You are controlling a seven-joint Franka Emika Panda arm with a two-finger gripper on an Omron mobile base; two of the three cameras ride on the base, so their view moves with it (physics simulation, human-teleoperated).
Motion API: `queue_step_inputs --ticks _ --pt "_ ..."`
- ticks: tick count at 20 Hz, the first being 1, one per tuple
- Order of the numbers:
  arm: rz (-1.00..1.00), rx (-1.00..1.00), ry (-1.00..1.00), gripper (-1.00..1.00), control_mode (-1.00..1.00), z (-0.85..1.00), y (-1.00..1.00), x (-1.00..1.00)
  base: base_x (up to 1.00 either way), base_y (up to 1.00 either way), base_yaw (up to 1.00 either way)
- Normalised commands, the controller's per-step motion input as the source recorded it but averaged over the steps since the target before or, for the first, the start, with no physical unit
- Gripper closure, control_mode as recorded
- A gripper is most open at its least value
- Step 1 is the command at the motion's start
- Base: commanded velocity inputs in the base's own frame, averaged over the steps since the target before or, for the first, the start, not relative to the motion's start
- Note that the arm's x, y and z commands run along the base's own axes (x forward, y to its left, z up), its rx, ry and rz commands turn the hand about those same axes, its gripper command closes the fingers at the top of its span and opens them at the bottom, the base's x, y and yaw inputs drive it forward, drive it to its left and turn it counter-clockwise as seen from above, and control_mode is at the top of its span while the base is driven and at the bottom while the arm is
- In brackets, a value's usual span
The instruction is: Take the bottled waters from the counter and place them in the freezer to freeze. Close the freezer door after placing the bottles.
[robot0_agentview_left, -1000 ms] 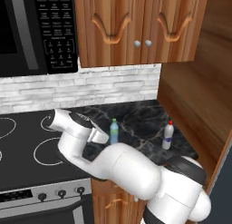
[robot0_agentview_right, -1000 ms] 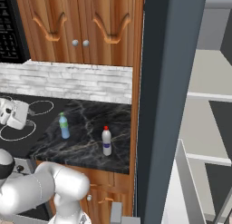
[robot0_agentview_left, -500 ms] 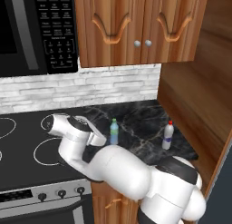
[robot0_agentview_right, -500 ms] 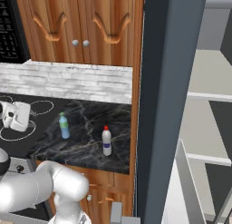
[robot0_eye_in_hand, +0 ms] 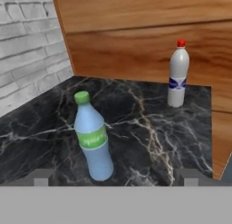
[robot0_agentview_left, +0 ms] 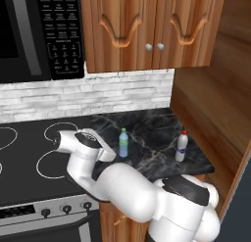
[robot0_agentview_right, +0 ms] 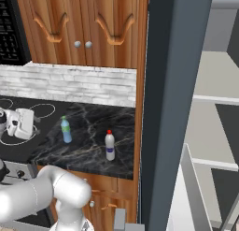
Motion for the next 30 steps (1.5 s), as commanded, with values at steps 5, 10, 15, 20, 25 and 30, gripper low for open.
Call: queue_step_inputs --ticks 5,10,15,20,25,30 --pt "0.00 0.00 0.06 -1.00 -1.00 0.00 0.00 0.20 0.00 0.00 0.00" --pt "0.00 -0.02 0.07 -1.00 -1.00 0.00 0.00 0.31 0.00 0.00 0.00" --pt "0.00 -0.02 0.05 -1.00 -1.00 0.00 0.00 0.24 0.00 0.00 0.00" --pt "0.00 -0.05 0.07 -1.00 -1.00 -0.02 0.00 0.14 0.00 0.00 0.00" --pt "-0.03 -0.03 0.01 -1.00 -1.00 -0.17 -0.09 0.00 0.00 0.00 0.00" --pt "-0.03 -0.03 0.00 -1.00 -1.00 -0.17 -0.13 0.00 0.00 0.00 0.00"
